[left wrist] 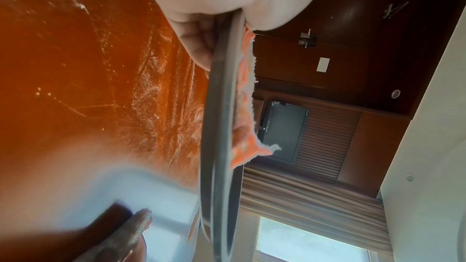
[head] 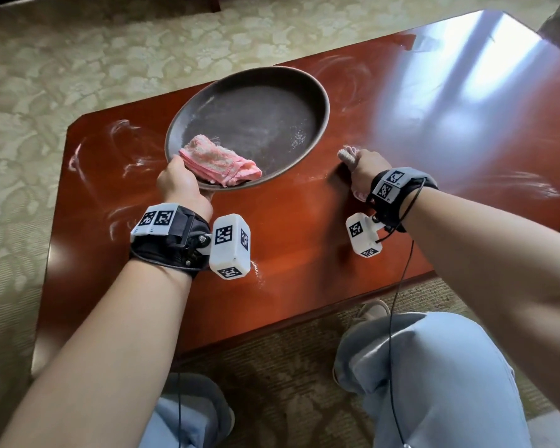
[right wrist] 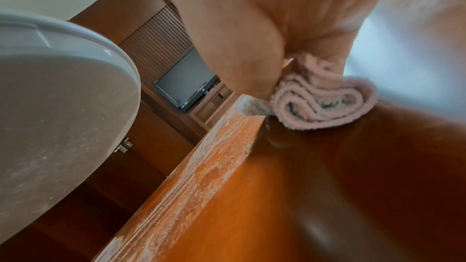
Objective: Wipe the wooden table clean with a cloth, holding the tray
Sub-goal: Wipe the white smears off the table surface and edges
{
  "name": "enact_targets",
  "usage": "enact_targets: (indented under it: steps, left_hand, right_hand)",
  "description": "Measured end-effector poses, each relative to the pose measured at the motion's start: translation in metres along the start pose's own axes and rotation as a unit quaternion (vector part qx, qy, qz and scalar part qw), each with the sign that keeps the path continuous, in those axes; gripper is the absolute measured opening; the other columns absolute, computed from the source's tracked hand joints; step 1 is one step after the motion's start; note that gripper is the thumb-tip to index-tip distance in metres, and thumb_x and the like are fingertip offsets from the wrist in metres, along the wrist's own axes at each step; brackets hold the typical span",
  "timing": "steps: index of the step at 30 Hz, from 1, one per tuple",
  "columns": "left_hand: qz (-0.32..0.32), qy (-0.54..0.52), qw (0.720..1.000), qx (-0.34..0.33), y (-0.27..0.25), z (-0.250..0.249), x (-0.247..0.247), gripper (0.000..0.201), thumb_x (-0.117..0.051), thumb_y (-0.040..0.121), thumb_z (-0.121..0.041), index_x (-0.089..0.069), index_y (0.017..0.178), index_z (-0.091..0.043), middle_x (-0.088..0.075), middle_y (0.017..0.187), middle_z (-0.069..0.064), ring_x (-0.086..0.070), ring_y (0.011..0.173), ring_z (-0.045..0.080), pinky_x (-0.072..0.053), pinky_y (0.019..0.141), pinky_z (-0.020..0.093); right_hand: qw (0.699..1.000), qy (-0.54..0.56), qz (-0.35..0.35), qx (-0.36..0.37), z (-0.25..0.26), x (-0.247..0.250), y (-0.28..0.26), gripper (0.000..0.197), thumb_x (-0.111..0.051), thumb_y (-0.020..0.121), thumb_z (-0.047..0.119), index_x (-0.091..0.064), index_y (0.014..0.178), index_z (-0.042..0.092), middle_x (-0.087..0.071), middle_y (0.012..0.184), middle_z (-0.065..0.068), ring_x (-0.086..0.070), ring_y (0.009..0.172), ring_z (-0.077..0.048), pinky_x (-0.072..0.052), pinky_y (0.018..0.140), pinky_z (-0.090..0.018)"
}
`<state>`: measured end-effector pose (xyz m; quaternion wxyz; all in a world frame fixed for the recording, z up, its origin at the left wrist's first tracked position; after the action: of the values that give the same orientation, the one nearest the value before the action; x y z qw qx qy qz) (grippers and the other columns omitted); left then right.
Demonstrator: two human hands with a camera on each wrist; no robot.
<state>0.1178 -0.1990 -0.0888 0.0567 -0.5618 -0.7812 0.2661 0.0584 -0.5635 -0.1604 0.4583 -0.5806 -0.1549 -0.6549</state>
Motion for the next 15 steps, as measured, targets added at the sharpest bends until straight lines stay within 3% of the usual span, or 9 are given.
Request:
enact_targets:
  steps: [3,5,8,9,11,15]
  left_hand:
    - [-0.010,0.000,1.000,-0.006,0.009,-0.005,0.013,0.024,-0.050,0.100,-0.023,-0.063,0.115,-0.010,-0.070,0.102,0.012,-0.071,0.089,0.032,-0.061,0.073,0.051]
    - [-0.015,-0.003,1.000,-0.015,0.014,-0.009,0.022,0.024,-0.051,0.100,-0.024,-0.063,0.116,-0.010,-0.069,0.105,0.012,-0.071,0.092,0.031,-0.061,0.074,0.050]
    - [-0.022,-0.013,1.000,-0.014,0.022,-0.015,0.036,0.015,-0.052,0.099,-0.024,-0.062,0.097,-0.014,-0.069,0.103,0.010,-0.071,0.091,0.030,-0.061,0.075,0.050]
    - [-0.024,-0.014,1.000,-0.013,0.025,-0.017,0.041,0.015,-0.052,0.099,-0.025,-0.062,0.092,-0.016,-0.069,0.102,0.010,-0.071,0.091,0.030,-0.061,0.075,0.050]
    - [-0.029,-0.020,0.999,-0.014,0.030,-0.022,0.050,0.016,-0.051,0.100,-0.025,-0.061,0.092,-0.015,-0.069,0.100,0.010,-0.071,0.091,0.030,-0.061,0.075,0.050]
    - [-0.043,-0.028,0.999,-0.017,0.039,-0.029,0.069,0.014,-0.052,0.100,-0.025,-0.061,0.101,-0.014,-0.070,0.101,0.009,-0.071,0.091,0.029,-0.062,0.073,0.049]
  right_hand:
    - [0.995,-0.044,0.026,0.080,0.028,-0.011,0.006,0.092,-0.069,0.065,-0.010,-0.042,0.146,0.022,-0.040,0.152,0.002,-0.046,0.132,-0.024,-0.046,0.101,-0.031]
    - [0.993,-0.052,0.032,0.102,0.043,-0.022,0.010,0.097,-0.066,0.062,-0.001,-0.036,0.148,0.031,-0.037,0.154,0.001,-0.044,0.133,-0.025,-0.044,0.106,-0.035]
    - [0.994,-0.051,-0.007,0.101,0.065,-0.028,0.009,0.043,-0.055,0.090,0.017,-0.052,0.133,0.016,-0.054,0.132,-0.015,-0.054,0.118,-0.035,-0.047,0.095,-0.037]
    - [0.992,-0.059,-0.019,0.108,0.073,-0.032,0.009,0.035,-0.049,0.096,0.019,-0.054,0.130,0.014,-0.055,0.129,-0.016,-0.055,0.116,-0.036,-0.046,0.093,-0.037]
    - [0.992,-0.041,-0.025,0.115,0.092,-0.039,0.004,0.033,-0.049,0.097,0.020,-0.054,0.129,0.014,-0.055,0.127,-0.014,-0.055,0.115,-0.035,-0.045,0.091,-0.037]
    - [0.992,-0.031,-0.014,0.123,0.124,-0.054,-0.001,0.034,-0.058,0.092,0.019,-0.053,0.125,0.023,-0.044,0.105,0.001,-0.058,0.110,-0.031,-0.047,0.087,-0.034]
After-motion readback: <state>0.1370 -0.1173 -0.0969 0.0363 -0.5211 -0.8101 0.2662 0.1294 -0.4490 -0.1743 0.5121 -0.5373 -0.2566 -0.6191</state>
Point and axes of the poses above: each hand's wrist, its own y-axis towards the middle knuckle, its own x-axis out of the back of the hand, z = x × y, the point moved 9 cm from there along y, towards the middle knuckle
